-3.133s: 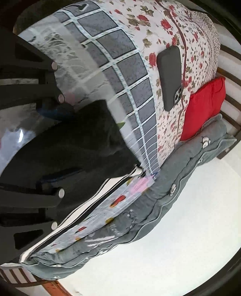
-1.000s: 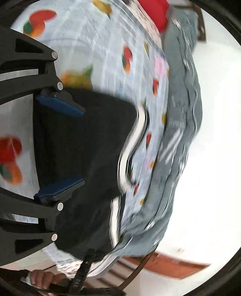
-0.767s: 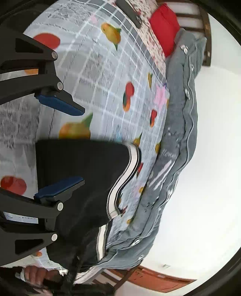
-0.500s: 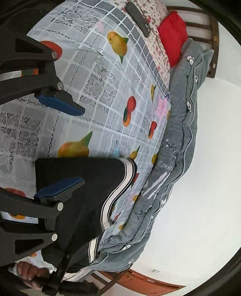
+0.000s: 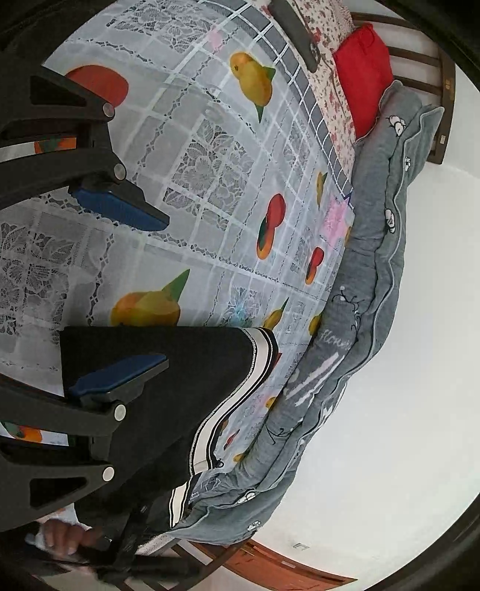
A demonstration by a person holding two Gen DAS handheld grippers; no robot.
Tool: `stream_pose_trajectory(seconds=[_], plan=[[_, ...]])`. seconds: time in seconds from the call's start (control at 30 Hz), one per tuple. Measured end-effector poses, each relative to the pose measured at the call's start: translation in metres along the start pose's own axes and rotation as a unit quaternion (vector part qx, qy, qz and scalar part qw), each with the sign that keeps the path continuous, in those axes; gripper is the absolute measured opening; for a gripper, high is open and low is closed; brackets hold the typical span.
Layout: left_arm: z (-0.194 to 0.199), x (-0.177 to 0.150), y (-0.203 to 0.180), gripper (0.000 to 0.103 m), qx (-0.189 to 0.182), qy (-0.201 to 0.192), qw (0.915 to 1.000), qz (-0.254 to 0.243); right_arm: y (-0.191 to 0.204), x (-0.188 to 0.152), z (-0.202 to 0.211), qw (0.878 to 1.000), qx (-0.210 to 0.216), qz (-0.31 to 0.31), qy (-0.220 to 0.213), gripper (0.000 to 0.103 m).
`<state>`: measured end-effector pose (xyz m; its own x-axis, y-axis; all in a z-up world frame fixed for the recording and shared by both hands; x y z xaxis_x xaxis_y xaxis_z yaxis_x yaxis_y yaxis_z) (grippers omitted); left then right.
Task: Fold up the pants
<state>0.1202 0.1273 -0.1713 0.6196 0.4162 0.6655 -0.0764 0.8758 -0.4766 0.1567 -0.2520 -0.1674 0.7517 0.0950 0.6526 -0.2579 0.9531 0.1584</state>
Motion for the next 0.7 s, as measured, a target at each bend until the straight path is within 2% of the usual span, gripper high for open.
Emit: stream_pose_trajectory(seconds=[0.13,0.2,0.23,0.27,0.3,0.37,0.4,0.47,0.5,0.6,0.7], plan=[[0.001,0.003,0.0,0.066,0.001,-0.005,0.9999,-0.011,-0.014,0.021,-0.04,0.997,0.041,-0.048,0.034,0.05],[0.002,0.005,0.0,0.066,0.0,-0.006,0.9999,-0.012,-0.01,0.029,-0.049,0.998,0.038,-0.039,0.034,0.048],[0.001,0.006,0.0,0.066,0.001,-0.006,0.9999,-0.012,-0.007,0.031,-0.052,0.998,0.034,-0.029,0.037,0.041],[0.001,0.008,-0.001,0.066,0.001,-0.006,0.9999,-0.012,-0.002,0.033,-0.054,0.999,0.026,-0.009,0.041,0.014],[0.0,0.009,-0.001,0.066,0.002,-0.006,0.9999,-0.011,-0.001,0.036,-0.053,0.999,0.02,0.002,0.039,0.012],[0.001,0.01,-0.002,0.066,0.001,-0.004,0.9999,-0.013,-0.008,0.04,-0.032,0.999,0.039,-0.003,-0.004,0.011],[0.001,0.01,-0.003,0.066,-0.001,-0.004,0.9999,-0.015,-0.018,0.041,-0.013,0.997,0.061,-0.029,-0.041,0.011],[0.001,0.009,-0.005,0.066,-0.005,-0.005,0.9998,-0.018,-0.028,0.04,-0.001,0.995,0.057,-0.046,-0.061,0.012],[-0.001,0.009,-0.007,0.066,-0.008,-0.004,0.9998,-0.017,-0.031,0.038,-0.006,0.997,0.042,-0.042,-0.05,0.014],[-0.008,0.01,-0.015,0.066,-0.014,0.006,0.9998,-0.012,-0.032,0.026,-0.042,0.999,0.018,-0.029,0.029,0.021],[-0.006,0.01,-0.03,0.066,-0.018,0.001,0.9994,-0.028,-0.031,0.022,-0.023,0.999,0.012,-0.033,0.013,0.024]])
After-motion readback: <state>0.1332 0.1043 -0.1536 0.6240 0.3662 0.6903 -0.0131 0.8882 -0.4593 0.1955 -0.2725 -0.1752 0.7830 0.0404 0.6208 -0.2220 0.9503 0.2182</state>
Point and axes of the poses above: each gripper's, at about its wrist camera, not at the fingertips, and z roughly against the way its jaws point, y to its left, x to its top, the point moved 2 cm from there along -z, roughly the way its jaws point, and after that the axes turned 9 degrees about z, right-handed, at the moved point
